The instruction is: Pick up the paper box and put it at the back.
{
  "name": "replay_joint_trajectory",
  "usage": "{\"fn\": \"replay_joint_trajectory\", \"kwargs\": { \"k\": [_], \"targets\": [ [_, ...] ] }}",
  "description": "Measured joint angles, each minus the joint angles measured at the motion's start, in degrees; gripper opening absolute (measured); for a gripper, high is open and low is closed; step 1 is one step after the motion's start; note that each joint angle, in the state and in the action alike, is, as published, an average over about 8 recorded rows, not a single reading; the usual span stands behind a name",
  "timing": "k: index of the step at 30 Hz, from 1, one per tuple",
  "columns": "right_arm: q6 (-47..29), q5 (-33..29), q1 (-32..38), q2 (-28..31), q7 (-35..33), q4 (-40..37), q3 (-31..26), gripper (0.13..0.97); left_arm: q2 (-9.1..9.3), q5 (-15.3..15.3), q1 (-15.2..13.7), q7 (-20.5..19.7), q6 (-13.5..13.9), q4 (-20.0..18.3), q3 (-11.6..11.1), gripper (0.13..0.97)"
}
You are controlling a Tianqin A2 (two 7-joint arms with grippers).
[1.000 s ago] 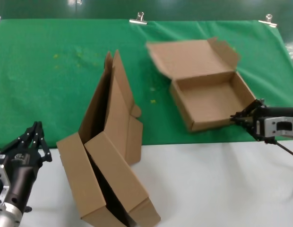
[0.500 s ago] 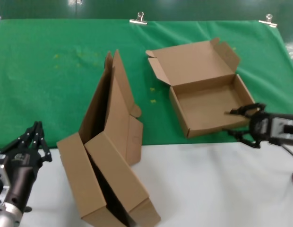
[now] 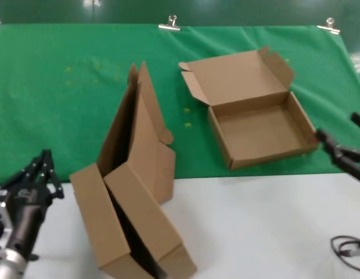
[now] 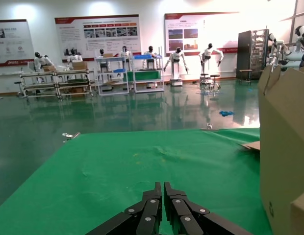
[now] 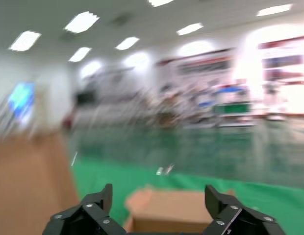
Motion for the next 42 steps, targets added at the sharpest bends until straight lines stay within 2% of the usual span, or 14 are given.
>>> {"fn": "replay_joint_trajectory", "kwargs": {
  "k": [3,6,12,17,21,26,30,38,42],
  "targets": [
    [1.52,4.25,-4.91,-2.97,4.97,4.01,4.96,0.579,0.00,0.00,0.00,0.00,0.00,0.00,0.00,0.168],
    [2.41,5.81,-7.21,-4.72,7.25,6.12,7.23,0.659,0.00,0.00,0.00,0.00,0.00,0.00,0.00,0.171],
    [2.62,6.14,-7.82,-5.21,7.83,6.71,7.84,0.768,0.00,0.00,0.00,0.00,0.00,0.00,0.00,0.176],
    [2.63,6.15,-7.83,-5.22,7.84,6.72,7.85,0.861,0.00,0.00,0.00,0.00,0.00,0.00,0.00,0.217],
    [2.63,6.15,-7.83,-5.22,7.84,6.72,7.85,0.893,0.00,0.00,0.00,0.00,0.00,0.00,0.00,0.241],
    [3.04,5.96,-7.97,-5.29,7.93,6.98,7.69,0.945,0.00,0.00,0.00,0.00,0.00,0.00,0.00,0.322],
    [4.46,5.29,-8.46,-5.50,8.25,7.84,7.13,0.953,0.00,0.00,0.00,0.00,0.00,0.00,0.00,0.371],
    [9.41,2.95,-10.14,-6.23,9.36,10.84,5.17,0.966,0.00,0.00,0.00,0.00,0.00,0.00,0.00,0.565],
    [12.25,1.61,-11.11,-6.65,10.00,12.56,4.05,0.966,0.00,0.00,0.00,0.00,0.00,0.00,0.00,0.565]
  ]
}}
